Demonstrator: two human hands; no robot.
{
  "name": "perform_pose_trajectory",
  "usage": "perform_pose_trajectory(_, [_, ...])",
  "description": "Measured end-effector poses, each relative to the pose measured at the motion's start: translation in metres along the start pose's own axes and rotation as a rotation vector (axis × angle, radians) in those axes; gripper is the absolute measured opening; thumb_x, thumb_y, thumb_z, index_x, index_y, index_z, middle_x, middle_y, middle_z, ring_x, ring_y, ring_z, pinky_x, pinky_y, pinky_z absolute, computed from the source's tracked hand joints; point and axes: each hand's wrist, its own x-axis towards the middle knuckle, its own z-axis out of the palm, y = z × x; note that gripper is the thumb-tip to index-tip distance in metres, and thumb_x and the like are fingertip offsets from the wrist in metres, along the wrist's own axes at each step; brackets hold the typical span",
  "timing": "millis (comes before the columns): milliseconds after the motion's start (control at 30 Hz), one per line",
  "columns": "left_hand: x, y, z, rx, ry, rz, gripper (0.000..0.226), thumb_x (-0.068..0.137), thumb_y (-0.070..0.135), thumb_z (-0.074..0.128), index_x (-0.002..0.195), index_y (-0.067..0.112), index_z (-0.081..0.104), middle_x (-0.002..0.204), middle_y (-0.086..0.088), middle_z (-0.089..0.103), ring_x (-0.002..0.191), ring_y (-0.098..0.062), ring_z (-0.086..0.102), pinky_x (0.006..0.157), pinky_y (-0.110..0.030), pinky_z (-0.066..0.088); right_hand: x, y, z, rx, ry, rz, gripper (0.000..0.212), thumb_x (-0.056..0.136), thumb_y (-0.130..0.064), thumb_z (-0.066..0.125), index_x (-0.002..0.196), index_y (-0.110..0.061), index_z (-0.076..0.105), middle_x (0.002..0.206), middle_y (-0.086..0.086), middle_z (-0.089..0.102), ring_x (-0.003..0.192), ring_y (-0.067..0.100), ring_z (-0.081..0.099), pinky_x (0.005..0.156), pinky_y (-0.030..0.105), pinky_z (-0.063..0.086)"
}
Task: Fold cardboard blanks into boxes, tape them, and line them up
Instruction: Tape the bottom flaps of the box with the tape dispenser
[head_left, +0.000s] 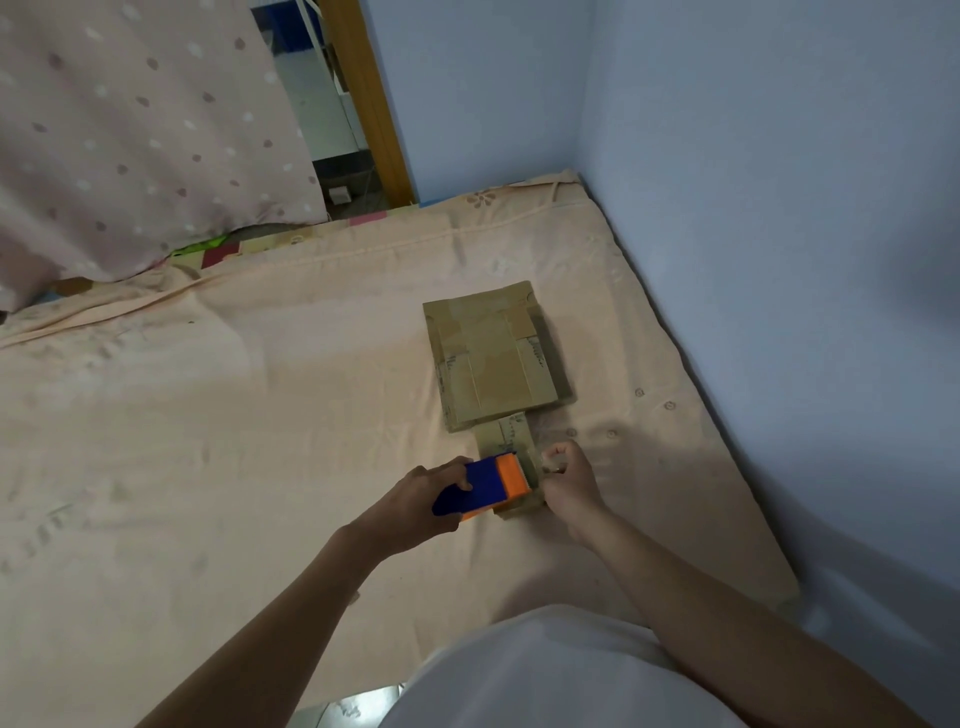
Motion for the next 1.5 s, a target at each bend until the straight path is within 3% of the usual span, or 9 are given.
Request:
perform_pose_trajectory(200, [-0.003,0.006,-0.001,-0.042,0.03,-0.017,0.03,0.086,0.003,0.067,0.111,0.014,0.054,0.129,0.017,0.047,0.097,0.018,0.046,0.071,-0.004,0.041,0.004,0.005,-0.005,-0.025,0.023,-0.016,0.036,0.086,0.003,0.06,0.095,-0.031,0.054,0.105,-0.004,0.062,0.095,0.019,0.062,0.071,0.035,0.056])
perform_pose_trajectory(433, [-0.011,0.004,0.011,-0.069,0.033,-0.018,0.033,0.083,0.005,0.069,0.109,0.019,0.054,0.128,0.019,0.051,0.095,0.011,0.051,0.071,-0.008,0.045,0.008,0.008,-0.002,-0.013,0.037,-0.017,0.023,0.086,0.005,0.052,0.088,-0.017,0.058,0.089,0.003,0.065,0.083,0.021,0.06,0.065,0.03,0.048])
perform_pose_trajectory(567, [-0.01,0.005,0.013,-0.053,0.024,-0.014,0.033,0.082,0.004,0.068,0.108,0.018,0.053,0.131,0.014,0.053,0.091,0.01,0.051,0.069,-0.008,0.043,0.007,0.0,-0.001,0.036,0.018,0.042,0.021,0.091,-0.001,0.046,0.095,-0.014,0.063,0.097,0.001,0.063,0.091,0.018,0.057,0.075,0.029,0.045])
perform_pose_trajectory(667, [-0.009,0.005,0.014,-0.058,0.009,-0.004,0.032,0.081,0.001,0.066,0.106,0.015,0.053,0.129,0.013,0.054,0.089,0.01,0.051,0.066,-0.008,0.041,0.01,-0.001,-0.004,0.111,0.025,0.109,0.008,0.09,-0.012,0.051,0.085,-0.012,0.056,0.084,0.007,0.057,0.076,0.02,0.05,0.071,0.032,0.041])
perform_pose_trajectory(800, [-0.007,0.002,0.015,-0.056,-0.01,0.019,0.033,0.081,0.0,0.066,0.104,0.017,0.051,0.129,0.012,0.054,0.087,0.008,0.051,0.066,-0.009,0.041,0.01,0.007,-0.009,0.074,0.099,0.062,0.024,0.092,-0.025,0.063,0.075,-0.008,0.061,0.073,0.008,0.062,0.072,0.024,0.059,0.064,0.033,0.047])
perform_pose_trajectory(967, [-0.006,-0.001,0.012,-0.025,-0.014,0.04,0.033,0.082,0.002,0.069,0.105,0.019,0.052,0.13,0.016,0.052,0.088,0.002,0.052,0.068,-0.011,0.044,0.01,0.014,-0.017,-0.008,0.185,0.046,0.032,0.09,-0.025,0.069,0.082,0.006,0.068,0.071,0.015,0.065,0.069,0.029,0.063,0.076,0.053,0.06])
perform_pose_trajectory(1167, [-0.007,-0.002,0.009,0.016,-0.02,0.066,0.031,0.083,0.002,0.069,0.107,0.015,0.054,0.134,0.012,0.052,0.095,0.015,0.046,0.071,-0.006,0.04,0.005,0.012,-0.023,-0.02,0.194,0.065,0.027,0.09,-0.02,0.071,0.075,0.003,0.07,0.082,0.021,0.072,0.08,0.039,0.071,0.069,0.051,0.062])
perform_pose_trajectory(1333, [-0.004,0.0,0.006,0.058,-0.036,0.087,0.034,0.084,0.004,0.068,0.113,0.016,0.056,0.134,0.011,0.051,0.086,-0.003,0.048,0.071,-0.005,0.039,0.003,0.012,-0.025,0.035,0.193,0.079,0.025,0.091,-0.012,0.071,0.067,-0.008,0.071,0.068,0.012,0.068,0.06,0.027,0.065,0.066,0.046,0.063])
perform_pose_trajectory(1500, [-0.001,-0.001,0.005,0.114,-0.065,0.059,0.051,0.089,0.011,0.065,0.136,0.029,0.055,0.146,0.014,0.043,0.094,-0.006,0.045,0.073,0.0,0.033,0.009,0.014,-0.024,0.006,0.202,0.088,0.021,0.091,-0.009,0.071,0.07,-0.011,0.068,0.073,0.013,0.07,0.064,0.028,0.068,0.072,0.048,0.063])
